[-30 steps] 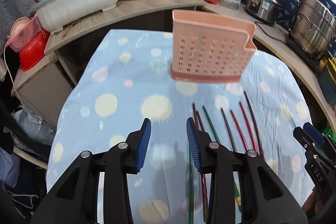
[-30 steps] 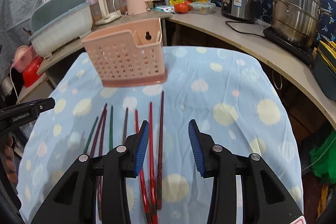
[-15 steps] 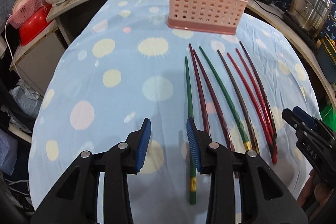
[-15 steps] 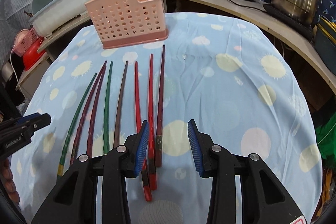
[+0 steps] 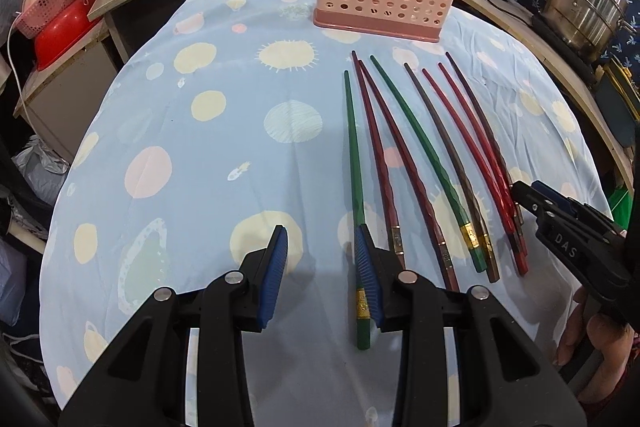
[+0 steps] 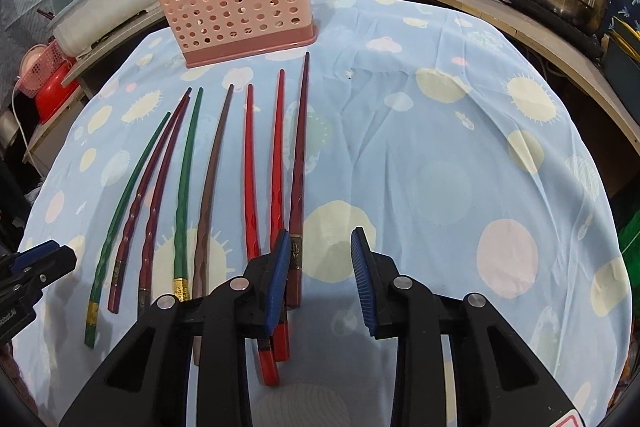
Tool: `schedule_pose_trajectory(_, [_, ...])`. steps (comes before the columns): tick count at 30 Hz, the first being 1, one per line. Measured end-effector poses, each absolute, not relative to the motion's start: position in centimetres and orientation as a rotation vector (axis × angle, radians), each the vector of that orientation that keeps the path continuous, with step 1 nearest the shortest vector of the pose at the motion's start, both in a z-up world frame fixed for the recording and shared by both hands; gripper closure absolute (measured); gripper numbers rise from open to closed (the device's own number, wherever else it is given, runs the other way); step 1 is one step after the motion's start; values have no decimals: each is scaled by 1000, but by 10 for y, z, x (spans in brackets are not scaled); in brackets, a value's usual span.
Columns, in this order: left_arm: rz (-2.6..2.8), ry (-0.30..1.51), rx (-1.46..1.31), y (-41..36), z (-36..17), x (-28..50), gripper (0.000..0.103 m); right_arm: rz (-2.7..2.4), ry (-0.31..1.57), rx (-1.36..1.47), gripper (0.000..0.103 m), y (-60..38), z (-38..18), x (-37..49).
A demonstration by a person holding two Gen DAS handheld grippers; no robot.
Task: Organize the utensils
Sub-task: 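Move both open tools back down to the row of chopsticks, then grasp the green chopstick with the left tool while the right tool grasps a dark red chopstick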
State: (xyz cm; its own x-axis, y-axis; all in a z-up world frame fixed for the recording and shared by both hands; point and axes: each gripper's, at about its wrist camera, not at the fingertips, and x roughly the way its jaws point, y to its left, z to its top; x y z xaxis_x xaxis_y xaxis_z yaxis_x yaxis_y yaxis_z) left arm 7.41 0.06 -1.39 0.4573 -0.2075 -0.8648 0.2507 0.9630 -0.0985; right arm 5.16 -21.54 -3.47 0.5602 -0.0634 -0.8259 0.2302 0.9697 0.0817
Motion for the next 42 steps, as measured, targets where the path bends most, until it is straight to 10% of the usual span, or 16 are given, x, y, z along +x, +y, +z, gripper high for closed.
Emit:
schedule_pose_trajectory(19, [-337,1097,53,-1,-30,54,69,-148,975,160,96,-208,-40,50])
schedule_pose_trajectory(42, [-333,1087,104,-6,-40,46,83,-126,1010,222,96,-202,-36,7])
